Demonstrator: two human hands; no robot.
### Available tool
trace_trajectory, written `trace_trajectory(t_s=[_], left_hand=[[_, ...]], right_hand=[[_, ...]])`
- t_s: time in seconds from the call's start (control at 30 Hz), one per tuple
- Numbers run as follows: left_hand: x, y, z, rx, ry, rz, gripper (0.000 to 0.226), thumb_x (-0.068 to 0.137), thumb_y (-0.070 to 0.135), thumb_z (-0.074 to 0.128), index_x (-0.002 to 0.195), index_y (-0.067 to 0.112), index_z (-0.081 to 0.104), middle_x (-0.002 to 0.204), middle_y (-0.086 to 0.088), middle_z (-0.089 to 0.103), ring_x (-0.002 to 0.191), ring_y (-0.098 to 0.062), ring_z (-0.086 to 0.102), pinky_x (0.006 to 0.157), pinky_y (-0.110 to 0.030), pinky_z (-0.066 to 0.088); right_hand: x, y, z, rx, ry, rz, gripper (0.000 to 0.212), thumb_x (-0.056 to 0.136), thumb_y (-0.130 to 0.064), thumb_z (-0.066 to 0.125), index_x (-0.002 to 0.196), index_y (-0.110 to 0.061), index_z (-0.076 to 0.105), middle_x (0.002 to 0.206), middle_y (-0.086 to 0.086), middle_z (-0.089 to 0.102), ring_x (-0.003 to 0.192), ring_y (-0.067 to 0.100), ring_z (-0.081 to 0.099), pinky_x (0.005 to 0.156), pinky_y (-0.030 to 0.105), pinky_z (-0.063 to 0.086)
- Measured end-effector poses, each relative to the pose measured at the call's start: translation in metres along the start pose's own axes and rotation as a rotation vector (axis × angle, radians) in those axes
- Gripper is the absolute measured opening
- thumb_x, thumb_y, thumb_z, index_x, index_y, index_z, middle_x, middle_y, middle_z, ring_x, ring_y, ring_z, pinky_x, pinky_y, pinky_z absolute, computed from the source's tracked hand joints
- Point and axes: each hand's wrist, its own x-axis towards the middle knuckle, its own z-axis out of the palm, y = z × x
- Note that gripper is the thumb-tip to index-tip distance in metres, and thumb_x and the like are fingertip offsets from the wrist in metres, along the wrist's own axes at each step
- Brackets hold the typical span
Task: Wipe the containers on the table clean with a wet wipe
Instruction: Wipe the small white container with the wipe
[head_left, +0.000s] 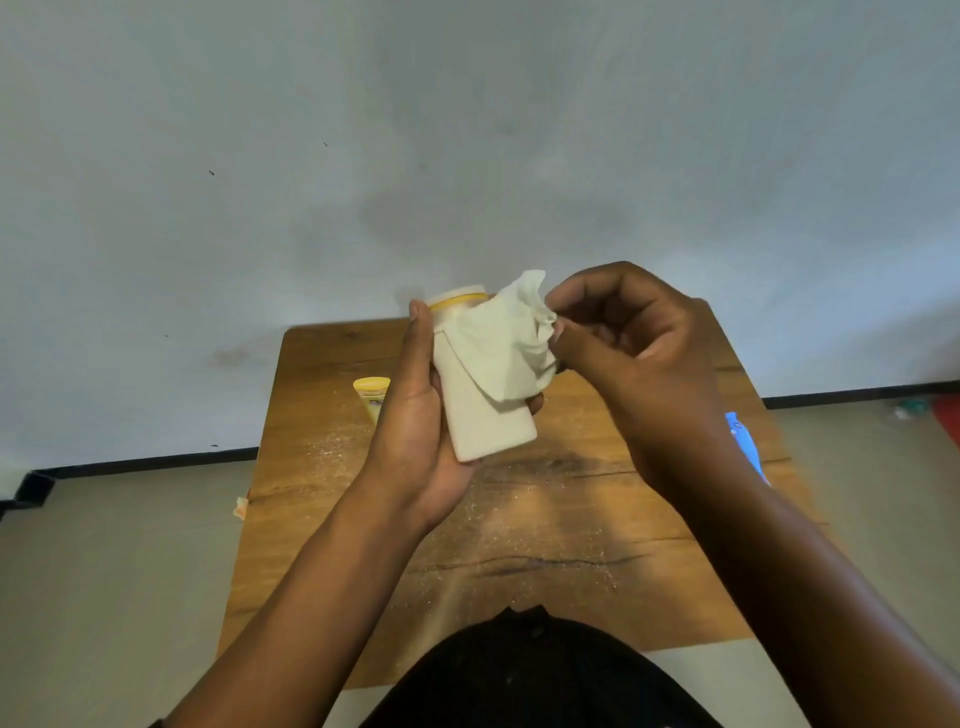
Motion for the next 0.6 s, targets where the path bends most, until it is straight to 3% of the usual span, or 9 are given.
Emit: trace_trajectory(t_s=[0.07, 0.13, 0.23, 0.37, 0.43, 0.5, 0.6], left_hand=[[-0.001, -0.001, 0.001, 0.044, 0.005, 0.010, 0.068, 0.102, 0.067, 0.031, 0.140, 0.019, 0.061, 0.133, -0.015, 0.069, 0.116, -0.030, 0.068, 0.098, -0.048, 0.054], [-0.003, -0.004, 0.003, 0.092, 0.010, 0.016, 0.066, 0.102, 0.065, 0.033, 0.136, 0.018, 0.064, 0.127, -0.015, 0.071, 0.116, -0.031, 0.069, 0.093, -0.047, 0.059], [-0.002, -0.004, -0.001, 0.090, 0.004, 0.028, 0.068, 0.101, 0.065, 0.035, 0.127, 0.011, 0.067, 0.109, -0.011, 0.072, 0.100, -0.024, 0.071, 0.079, -0.036, 0.062], [0.002, 0.000, -0.010, 0.110, 0.005, 0.101, 0.086, 0.100, 0.073, 0.024, 0.136, 0.003, 0.060, 0.100, -0.012, 0.064, 0.091, -0.022, 0.064, 0.080, -0.032, 0.055], [0.001, -0.002, -0.011, 0.147, -0.026, 0.126, 0.089, 0.100, 0.072, 0.021, 0.138, 0.002, 0.060, 0.105, -0.015, 0.067, 0.095, -0.025, 0.066, 0.085, -0.034, 0.056], [-0.001, -0.005, -0.010, 0.175, -0.050, 0.146, 0.081, 0.100, 0.067, 0.022, 0.138, 0.007, 0.062, 0.115, -0.015, 0.071, 0.103, -0.026, 0.069, 0.086, -0.035, 0.058], [-0.004, -0.008, -0.011, 0.389, -0.061, 0.260, 0.068, 0.100, 0.065, 0.027, 0.133, 0.018, 0.063, 0.120, -0.010, 0.072, 0.106, -0.029, 0.068, 0.085, -0.041, 0.056]], right_hand=[[-0.004, 0.003, 0.007, -0.167, 0.049, -0.073, 0.014, 0.094, 0.000, 0.075, 0.101, -0.013, 0.072, 0.096, -0.001, 0.075, 0.088, 0.019, 0.073, 0.069, 0.028, 0.062], [-0.010, 0.007, 0.016, -0.338, 0.058, -0.217, 0.014, 0.094, -0.003, 0.074, 0.102, -0.015, 0.075, 0.097, -0.004, 0.074, 0.086, 0.014, 0.071, 0.067, 0.026, 0.060], [-0.023, 0.017, 0.029, -0.649, 0.014, -0.511, 0.018, 0.093, -0.007, 0.074, 0.110, -0.009, 0.079, 0.107, 0.004, 0.074, 0.096, 0.017, 0.068, 0.082, 0.027, 0.053], [-0.040, 0.035, 0.032, -0.846, -0.231, -0.690, 0.027, 0.095, -0.005, 0.074, 0.122, -0.005, 0.075, 0.120, 0.014, 0.069, 0.108, 0.028, 0.063, 0.096, 0.036, 0.050], [-0.039, 0.039, 0.030, -0.845, -0.224, -0.724, 0.023, 0.096, -0.003, 0.074, 0.119, -0.004, 0.076, 0.117, 0.015, 0.070, 0.107, 0.027, 0.064, 0.095, 0.039, 0.053], [-0.028, 0.038, 0.027, -0.773, -0.098, -0.681, 0.017, 0.095, -0.003, 0.074, 0.112, -0.003, 0.078, 0.111, 0.013, 0.072, 0.105, 0.023, 0.066, 0.088, 0.028, 0.052], [-0.009, 0.022, 0.021, -0.584, 0.080, -0.446, 0.015, 0.092, -0.001, 0.076, 0.104, -0.010, 0.079, 0.103, 0.002, 0.074, 0.099, 0.011, 0.069, 0.081, 0.021, 0.054]])
